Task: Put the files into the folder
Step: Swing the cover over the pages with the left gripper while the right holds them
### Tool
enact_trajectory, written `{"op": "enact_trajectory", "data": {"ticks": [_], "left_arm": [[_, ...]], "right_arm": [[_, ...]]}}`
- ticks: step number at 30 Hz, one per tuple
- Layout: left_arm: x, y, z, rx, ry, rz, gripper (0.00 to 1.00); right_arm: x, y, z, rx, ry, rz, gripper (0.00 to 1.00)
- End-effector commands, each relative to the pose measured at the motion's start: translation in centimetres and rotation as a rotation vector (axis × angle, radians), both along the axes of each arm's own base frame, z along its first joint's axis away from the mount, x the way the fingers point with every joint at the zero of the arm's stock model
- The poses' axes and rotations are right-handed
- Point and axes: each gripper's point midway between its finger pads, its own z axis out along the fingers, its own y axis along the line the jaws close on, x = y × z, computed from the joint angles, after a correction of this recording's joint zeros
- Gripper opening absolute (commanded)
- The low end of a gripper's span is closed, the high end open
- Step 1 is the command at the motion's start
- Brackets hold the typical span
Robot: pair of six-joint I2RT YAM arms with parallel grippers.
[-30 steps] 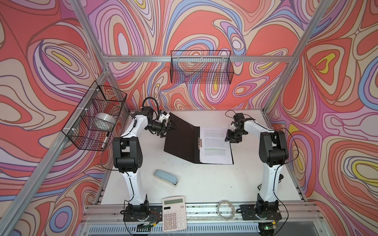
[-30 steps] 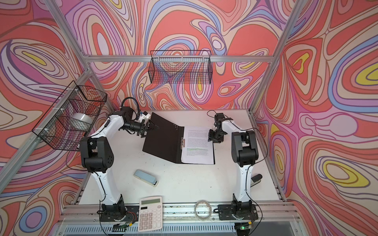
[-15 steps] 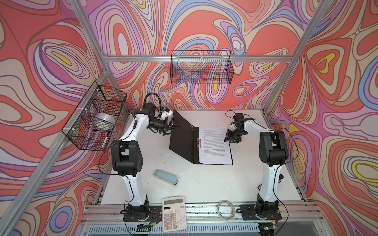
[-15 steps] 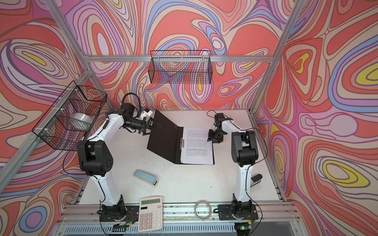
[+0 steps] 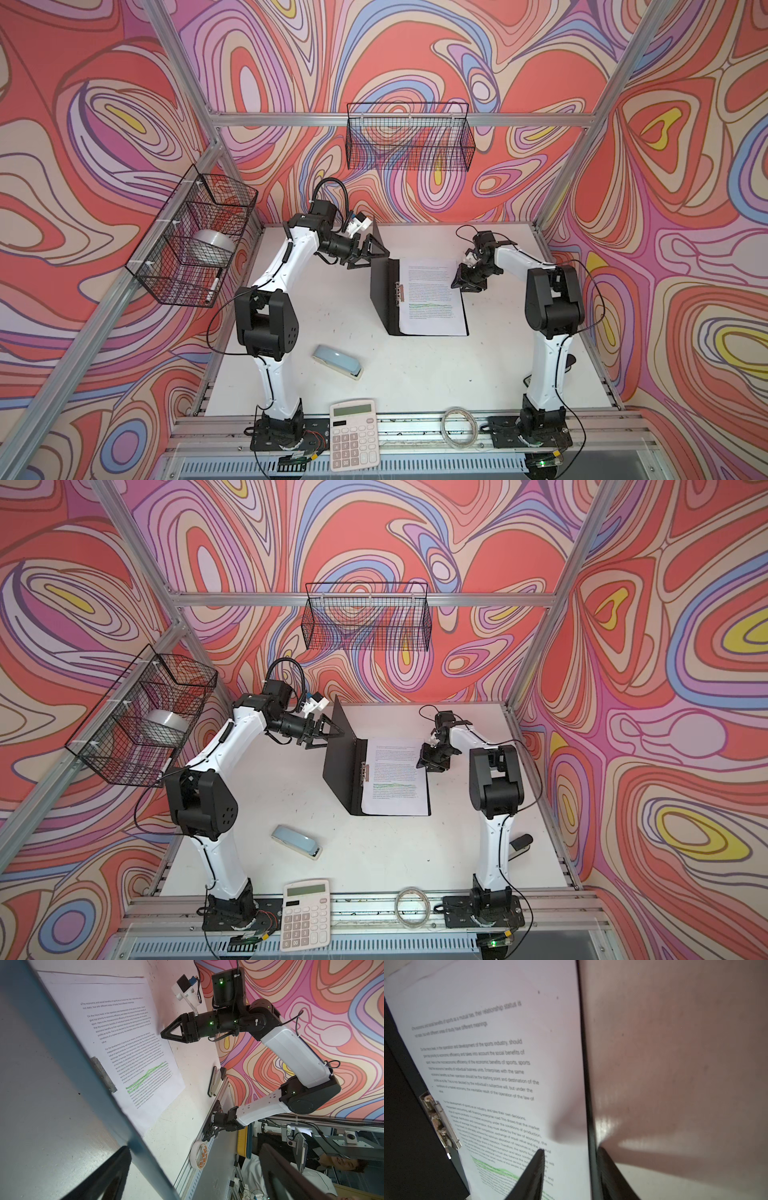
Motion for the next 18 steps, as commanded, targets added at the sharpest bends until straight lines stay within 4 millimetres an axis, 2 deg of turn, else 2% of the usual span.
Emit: {"op": "enact_trajectory", "data": {"ticks": [1, 8, 12, 16, 18], "left_arm": [[-0.4, -1.7, -0.1, -0.010, 0.010, -0.038, 0.97], [-0.6, -3.5, -0.8, -0.001, 0.021, -0.072, 0.97], [-0.2, -4.2, -1.5, 0.007, 0.015, -0.076, 0.97], [0.0, -4.9, -2.1, 0.016, 0.021, -0.084, 0.97], [0.2, -5.3, -2.1, 0.012, 0.015, -0.086, 0.97]], "right_arm": [[-1.3, 2.7, -1.6, 0.061, 0.062, 0.037, 0.43], [-0.6, 4.3, -1.2, 0.146, 0.050, 0.017, 0.43], [-0.1, 3.5, -0.8, 0.094, 0.030, -0.008, 0.44], [0.5, 2.7, 1.0, 0.102, -0.001, -0.056, 0.45], [1.1, 2.4, 2.8, 0.159, -0.040, -0.095, 0.45]]}}
